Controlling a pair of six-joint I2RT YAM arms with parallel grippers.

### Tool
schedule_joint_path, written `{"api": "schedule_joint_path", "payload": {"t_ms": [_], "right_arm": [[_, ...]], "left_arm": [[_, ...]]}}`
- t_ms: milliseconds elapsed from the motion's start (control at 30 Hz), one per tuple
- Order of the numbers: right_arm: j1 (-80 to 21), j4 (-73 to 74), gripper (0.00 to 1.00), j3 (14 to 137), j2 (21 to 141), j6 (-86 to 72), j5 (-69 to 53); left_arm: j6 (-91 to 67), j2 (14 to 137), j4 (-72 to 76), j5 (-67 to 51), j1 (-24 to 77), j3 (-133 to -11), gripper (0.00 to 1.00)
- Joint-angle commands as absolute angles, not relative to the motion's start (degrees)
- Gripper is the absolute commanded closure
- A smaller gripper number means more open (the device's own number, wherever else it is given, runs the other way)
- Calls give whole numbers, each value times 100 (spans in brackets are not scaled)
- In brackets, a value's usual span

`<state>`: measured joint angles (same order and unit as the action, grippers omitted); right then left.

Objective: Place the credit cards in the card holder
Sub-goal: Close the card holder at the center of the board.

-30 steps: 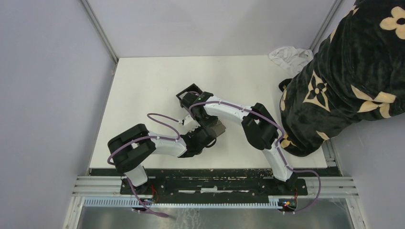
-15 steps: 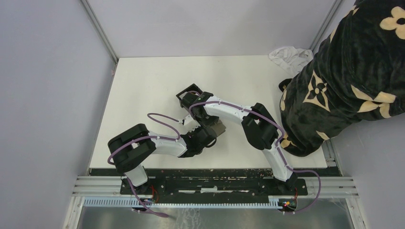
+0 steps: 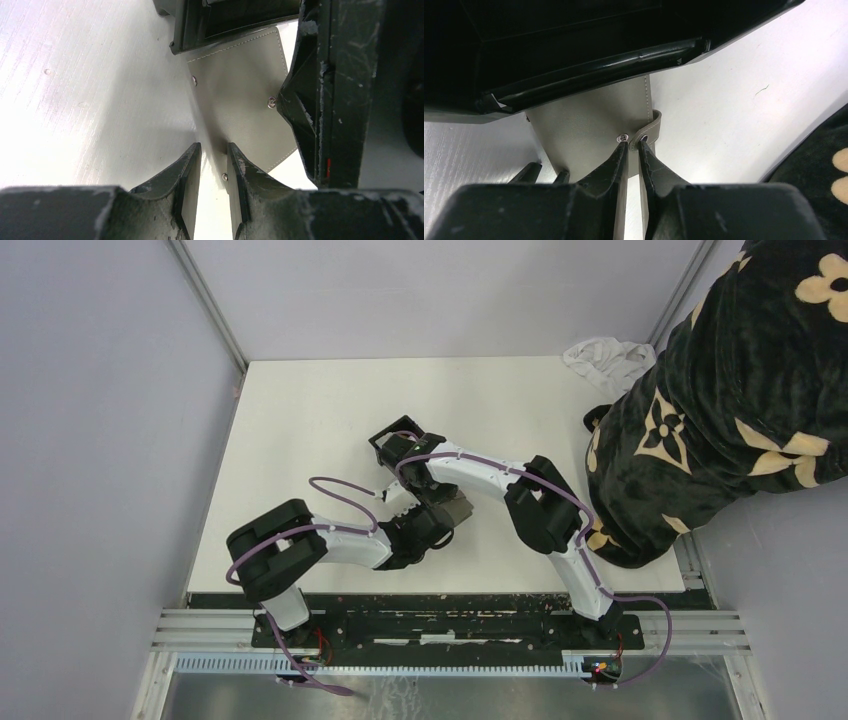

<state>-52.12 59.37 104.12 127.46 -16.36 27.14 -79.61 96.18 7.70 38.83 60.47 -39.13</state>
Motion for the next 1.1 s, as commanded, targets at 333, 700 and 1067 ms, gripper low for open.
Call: {"api": "schedule_joint_path", "payload": {"t_ms": [333, 700, 1067], "right_arm": [[-5212, 5854, 94, 10356, 12694, -1636, 3086], [-5256, 5733, 95, 10236, 12388, -1566, 2849], [-5265, 5683, 69, 10178, 12262, -1547, 3086]], "left_arm": [[-7616, 9985, 0, 3498, 6041, -3806, 65], [-7617, 10021, 13, 3479, 6036, -3830, 65], [-7619, 10036, 20, 3460, 6045, -3828, 66]]}}
